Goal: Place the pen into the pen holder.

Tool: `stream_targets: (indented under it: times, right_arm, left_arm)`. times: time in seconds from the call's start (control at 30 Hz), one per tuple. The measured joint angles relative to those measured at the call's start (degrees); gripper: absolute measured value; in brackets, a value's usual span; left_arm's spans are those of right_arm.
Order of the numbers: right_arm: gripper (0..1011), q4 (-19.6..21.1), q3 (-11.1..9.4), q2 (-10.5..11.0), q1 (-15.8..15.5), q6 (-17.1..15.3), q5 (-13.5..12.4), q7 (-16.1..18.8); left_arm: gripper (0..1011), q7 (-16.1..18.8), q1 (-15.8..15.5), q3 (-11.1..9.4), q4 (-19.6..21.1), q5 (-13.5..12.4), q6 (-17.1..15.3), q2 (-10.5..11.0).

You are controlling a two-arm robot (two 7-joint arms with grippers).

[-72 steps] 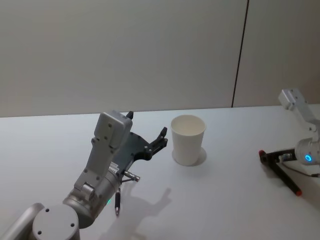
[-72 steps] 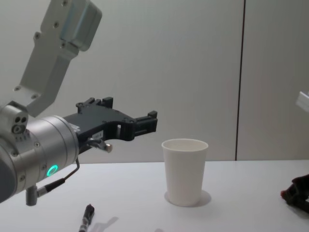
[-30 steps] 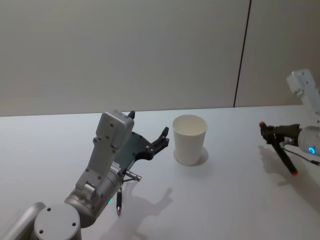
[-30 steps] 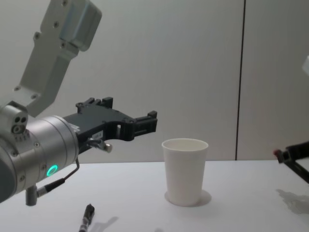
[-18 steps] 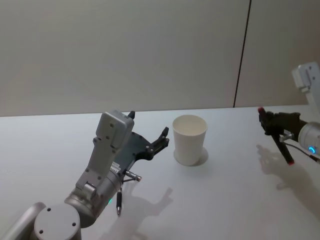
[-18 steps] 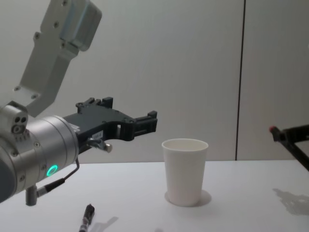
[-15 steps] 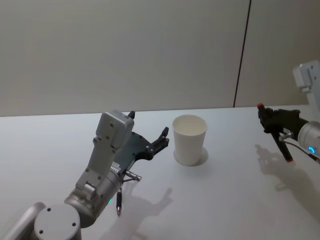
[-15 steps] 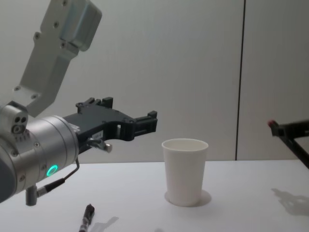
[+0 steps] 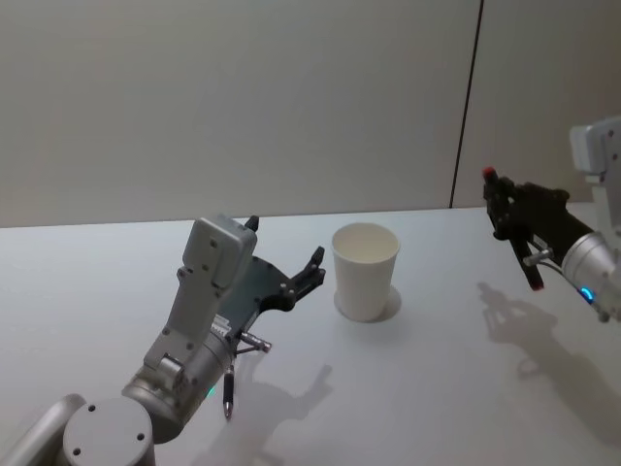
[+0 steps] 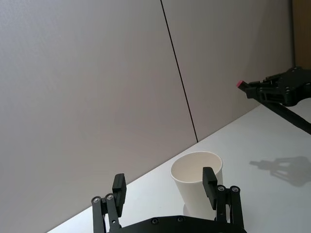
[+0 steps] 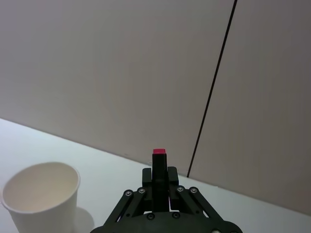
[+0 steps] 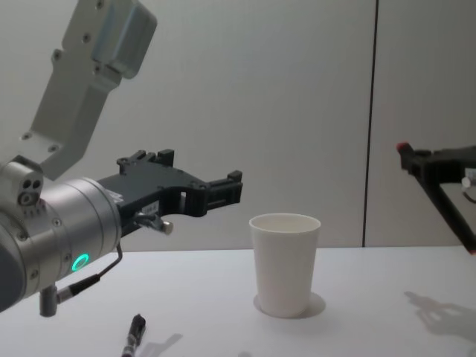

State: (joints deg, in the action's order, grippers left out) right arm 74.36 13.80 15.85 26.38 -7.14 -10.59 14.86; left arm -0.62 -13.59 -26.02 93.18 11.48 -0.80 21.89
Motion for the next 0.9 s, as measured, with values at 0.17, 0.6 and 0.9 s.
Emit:
stream_targets:
  times: [0.17, 0.6, 0.9]
  right_arm:
    - [167, 0.0, 0.5, -0.6, -0.6, 5.3, -0.1, -0.7]
    - [167, -3.6, 2.6, -3.3, -0.3, 22.0, 0.0, -1.5]
    - [167, -10.9, 4.6, -6.7, 2.6, 34.1, -1.3, -0.4]
  left_arm:
    - [1004, 0.0, 0.0, 0.0, 0.0, 0.0, 0.0, 0.0]
    - [1004, 0.0, 0.0, 0.0, 0.0, 0.0, 0.0, 0.0]
    - [1004, 0.0, 0.0, 0.0, 0.0, 0.0, 0.0, 0.0]
